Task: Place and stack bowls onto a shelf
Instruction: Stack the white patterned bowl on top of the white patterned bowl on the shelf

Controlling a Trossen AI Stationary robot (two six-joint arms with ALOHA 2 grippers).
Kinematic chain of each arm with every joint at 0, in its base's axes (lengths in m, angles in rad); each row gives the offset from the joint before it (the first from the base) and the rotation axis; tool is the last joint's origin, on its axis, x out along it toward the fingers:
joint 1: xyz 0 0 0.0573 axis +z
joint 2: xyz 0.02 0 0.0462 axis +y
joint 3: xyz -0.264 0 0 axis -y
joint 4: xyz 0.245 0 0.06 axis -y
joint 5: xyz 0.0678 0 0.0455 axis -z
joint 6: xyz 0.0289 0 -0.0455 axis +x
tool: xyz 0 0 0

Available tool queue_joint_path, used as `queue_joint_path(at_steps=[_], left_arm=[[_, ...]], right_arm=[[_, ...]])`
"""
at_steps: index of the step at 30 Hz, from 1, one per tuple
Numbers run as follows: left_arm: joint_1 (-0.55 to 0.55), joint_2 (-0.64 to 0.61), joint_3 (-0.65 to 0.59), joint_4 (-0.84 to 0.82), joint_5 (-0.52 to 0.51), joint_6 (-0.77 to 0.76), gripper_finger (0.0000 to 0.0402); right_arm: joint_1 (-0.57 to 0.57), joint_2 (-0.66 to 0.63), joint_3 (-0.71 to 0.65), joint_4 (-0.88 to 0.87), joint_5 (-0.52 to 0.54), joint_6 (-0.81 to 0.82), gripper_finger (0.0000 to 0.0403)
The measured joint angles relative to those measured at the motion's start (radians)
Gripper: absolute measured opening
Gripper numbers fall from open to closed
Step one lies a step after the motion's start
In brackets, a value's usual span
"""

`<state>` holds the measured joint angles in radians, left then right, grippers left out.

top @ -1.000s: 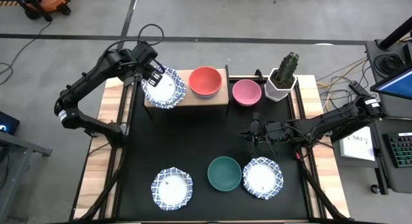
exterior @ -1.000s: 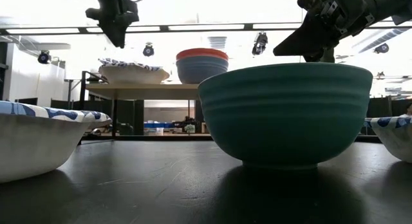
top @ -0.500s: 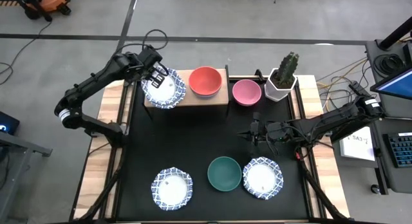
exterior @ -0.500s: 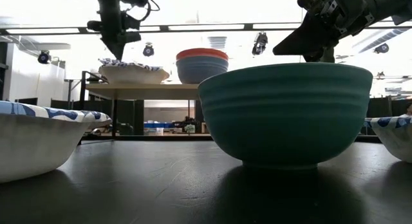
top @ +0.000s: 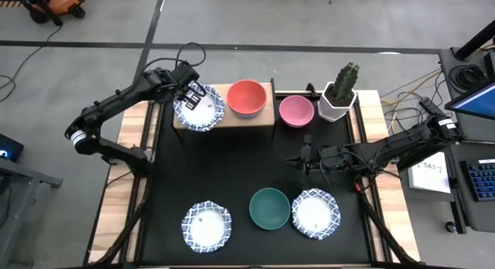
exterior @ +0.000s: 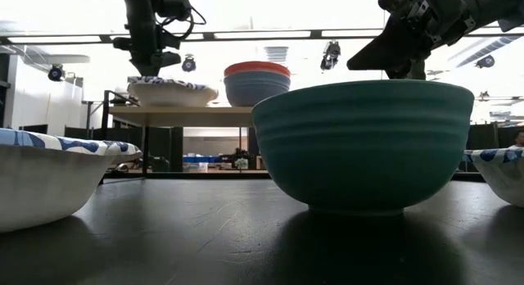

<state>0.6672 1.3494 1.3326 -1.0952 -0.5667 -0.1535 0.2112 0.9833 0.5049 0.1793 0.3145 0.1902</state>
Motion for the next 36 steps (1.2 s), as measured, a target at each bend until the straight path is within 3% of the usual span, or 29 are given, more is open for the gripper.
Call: queue_joint_path(at_steps=[10, 19, 25, 31, 36], left_arm=[[-0.002, -0.027, -0.105, 0.093, -0.040, 0.014, 0.0000], [-0.027, -0.105, -0.065, 0.083, -0.096, 0.039, 0.0000], [-0.134, -0.236, -0.050, 0.085, 0.094, -0.011, 0.0000], [-0.346, -0.339, -0.051, 0.087, 0.311, -0.116, 0.0000], [-0.595, -0.341, -0.103, 0.176, 0.342, -0.182, 0.0000]], right_arm=[[0.000, 0.000, 0.000, 0.018, 0.000, 0.000, 0.0009], [0.000, 0.000, 0.000, 0.021, 0.000, 0.024, 0.0009], [0.000, 0.000, 0.000, 0.021, 0.000, 0.027, 0.0009], [0.000, 0.000, 0.000, 0.021, 0.000, 0.018, 0.0009], [0.000, 0.000, 0.000, 0.020, 0.000, 0.016, 0.0009]])
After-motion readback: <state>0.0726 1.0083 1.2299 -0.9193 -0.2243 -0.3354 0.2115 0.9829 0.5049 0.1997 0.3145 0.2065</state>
